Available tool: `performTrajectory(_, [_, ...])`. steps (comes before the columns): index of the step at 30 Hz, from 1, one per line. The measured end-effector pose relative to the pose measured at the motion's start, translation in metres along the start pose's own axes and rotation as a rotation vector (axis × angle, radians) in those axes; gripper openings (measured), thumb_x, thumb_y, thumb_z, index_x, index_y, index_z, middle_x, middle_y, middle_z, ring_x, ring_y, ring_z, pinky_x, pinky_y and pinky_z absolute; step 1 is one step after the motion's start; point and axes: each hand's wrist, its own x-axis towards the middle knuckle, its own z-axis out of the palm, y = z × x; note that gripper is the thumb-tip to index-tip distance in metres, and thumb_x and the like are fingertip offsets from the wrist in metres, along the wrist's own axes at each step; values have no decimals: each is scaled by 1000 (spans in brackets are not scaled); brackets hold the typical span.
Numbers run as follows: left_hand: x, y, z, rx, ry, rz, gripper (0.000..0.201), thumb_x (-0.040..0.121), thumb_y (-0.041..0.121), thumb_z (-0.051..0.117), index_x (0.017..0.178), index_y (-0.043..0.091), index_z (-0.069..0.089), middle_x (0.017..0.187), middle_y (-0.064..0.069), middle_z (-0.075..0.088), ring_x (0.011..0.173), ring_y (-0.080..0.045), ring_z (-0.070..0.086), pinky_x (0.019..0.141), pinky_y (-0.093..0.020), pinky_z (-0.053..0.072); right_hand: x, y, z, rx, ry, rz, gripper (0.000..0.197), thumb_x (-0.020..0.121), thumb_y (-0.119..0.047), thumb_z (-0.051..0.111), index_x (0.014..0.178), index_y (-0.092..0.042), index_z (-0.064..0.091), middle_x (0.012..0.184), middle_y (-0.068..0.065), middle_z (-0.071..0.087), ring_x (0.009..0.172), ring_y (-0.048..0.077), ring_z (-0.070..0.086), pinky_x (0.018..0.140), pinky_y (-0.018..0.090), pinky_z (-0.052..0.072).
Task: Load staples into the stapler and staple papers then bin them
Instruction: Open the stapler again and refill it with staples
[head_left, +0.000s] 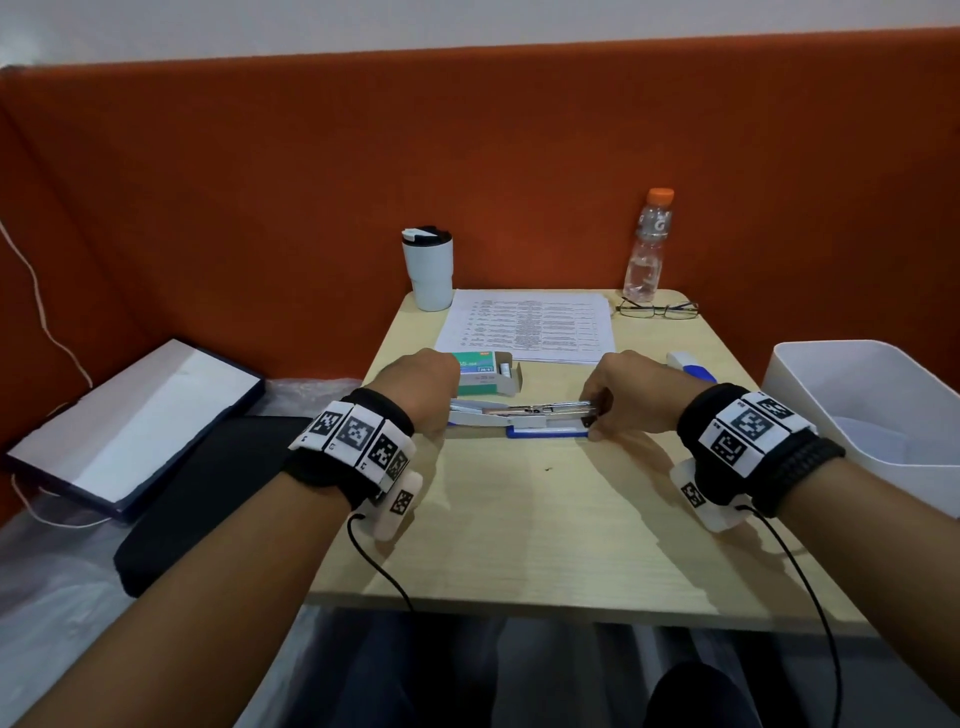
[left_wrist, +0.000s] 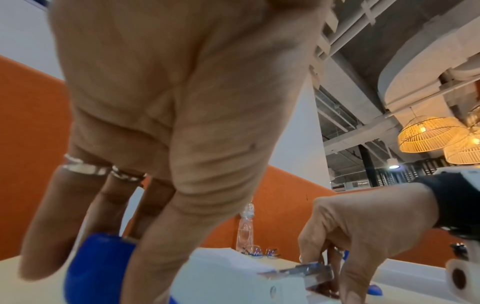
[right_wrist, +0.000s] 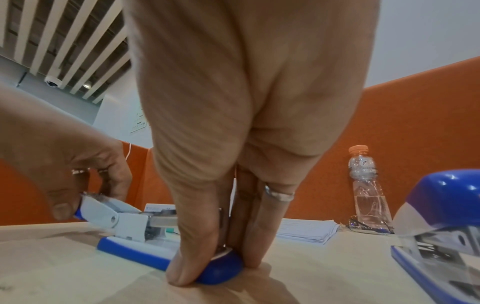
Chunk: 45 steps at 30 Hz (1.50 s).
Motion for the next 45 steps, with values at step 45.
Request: performTrajectory(45, [42,93,-2,-145,77,287,22,78,28,80,86,17,63,86,-3,63,78,-28,63,64,-30,45,-8,16,-8,319,-185,207,65,71,-73,82,99,-14,81,79,-3,79,76,15,69,87,32,57])
